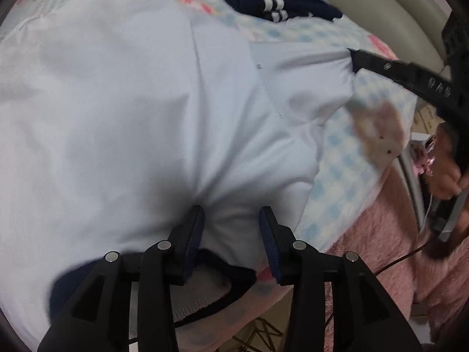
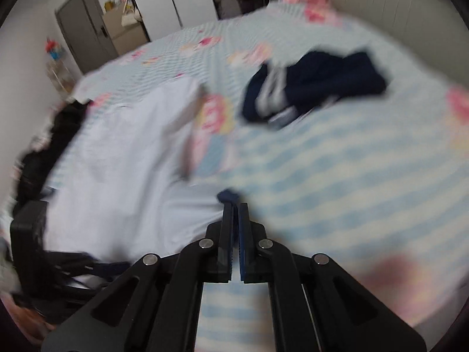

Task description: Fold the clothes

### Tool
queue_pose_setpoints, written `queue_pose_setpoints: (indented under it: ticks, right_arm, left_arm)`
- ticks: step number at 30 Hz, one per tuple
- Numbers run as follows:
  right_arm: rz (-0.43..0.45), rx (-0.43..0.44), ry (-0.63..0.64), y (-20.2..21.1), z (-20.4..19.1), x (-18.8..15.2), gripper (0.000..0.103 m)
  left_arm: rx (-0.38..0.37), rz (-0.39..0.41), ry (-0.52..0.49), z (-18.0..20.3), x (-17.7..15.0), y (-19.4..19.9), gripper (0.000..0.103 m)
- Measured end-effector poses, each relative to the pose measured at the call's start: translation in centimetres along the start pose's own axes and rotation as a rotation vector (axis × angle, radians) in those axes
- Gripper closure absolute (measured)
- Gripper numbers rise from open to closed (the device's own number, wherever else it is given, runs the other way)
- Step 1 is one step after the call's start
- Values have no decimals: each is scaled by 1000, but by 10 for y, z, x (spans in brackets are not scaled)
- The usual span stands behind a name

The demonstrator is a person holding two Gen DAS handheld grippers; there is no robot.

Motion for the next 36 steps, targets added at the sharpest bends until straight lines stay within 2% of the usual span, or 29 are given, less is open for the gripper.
queue_pose_setpoints:
  ticks: [3, 5, 6, 7, 9, 10, 11, 13, 15, 16, 18, 20, 22, 23, 24, 26, 29, 31, 33, 35, 36]
  right_arm:
    - [-1, -154, 31, 0, 18, -3, 102]
    - [14, -203, 42, 8, 31, -6, 100]
    - [9, -142, -9, 10, 32, -10, 100]
    - [-3, -45, -85, 12, 29, -14, 99]
    - [-37, 131, -203, 15, 21, -24, 91]
    - [-64, 201, -227, 14, 13, -32, 87]
    - [-91, 252, -262, 10, 8, -40, 78]
    - [-145, 337, -343, -2, -2, -54, 70]
    - [-172, 380, -446, -16, -2, -62, 59]
    - [-172, 377, -460, -22, -3, -61, 56]
    - [-162, 352, -451, -33, -4, -56, 41]
    - [-152, 327, -442, -43, -5, -52, 40]
    - [-142, 302, -433, -54, -7, -47, 42]
    - [-137, 290, -428, -59, -7, -44, 66]
    - [-132, 277, -423, -64, -8, -42, 98]
    - [-97, 246, -401, -65, -8, -33, 98]
    - [24, 183, -328, -37, -3, -6, 98]
    - [82, 160, -295, -22, -1, 7, 98]
    - [80, 112, -261, -24, 0, 8, 98]
    - [18, 69, -228, -43, 6, -7, 98]
    - [0, 82, -249, -48, 9, -13, 97]
  left_arm:
    - [3, 1, -27, 7, 4, 8, 60]
    - [-2, 18, -39, 12, 13, 18, 60]
    - [-12, 63, -33, 16, 23, 27, 60]
    - [-23, 109, -29, 20, 33, 35, 62]
    - [-41, 171, -7, 29, 55, 41, 64]
    - [-30, 173, -23, 33, 62, 36, 67]
    - [-18, 175, -40, 37, 69, 30, 67]
    - [36, 96, -68, 37, 69, 4, 69]
    - [60, 25, -87, 36, 58, -18, 69]
    - [65, 25, -95, 36, 52, -20, 70]
    - [55, 32, -97, 34, 43, -21, 70]
    - [19, 45, -82, 33, 37, -19, 70]
    - [-14, 51, -70, 32, 37, -14, 69]
    - [-31, 53, -64, 32, 37, -12, 69]
    - [-48, 56, -58, 31, 37, -9, 69]
    - [-86, 87, -41, 30, 41, 3, 69]
    - [-132, 134, -2, 24, 48, 16, 69]
    - [-148, 110, 9, 20, 43, 8, 69]
    - [-150, 86, 27, 17, 35, -1, 67]
    - [-136, 83, 19, 18, 26, -5, 67]
    - [-139, 86, 23, 19, 23, -4, 67]
Point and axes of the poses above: each gripper's, at about its wrist camera, not at the fingertips, and y roughly against the way its jaws point, z to its right, x to its top, the point moved 9 cm from there along -y, roughly the way its jaws point, and after that the axes turned 1 degree about z, right-handed, at the moved point
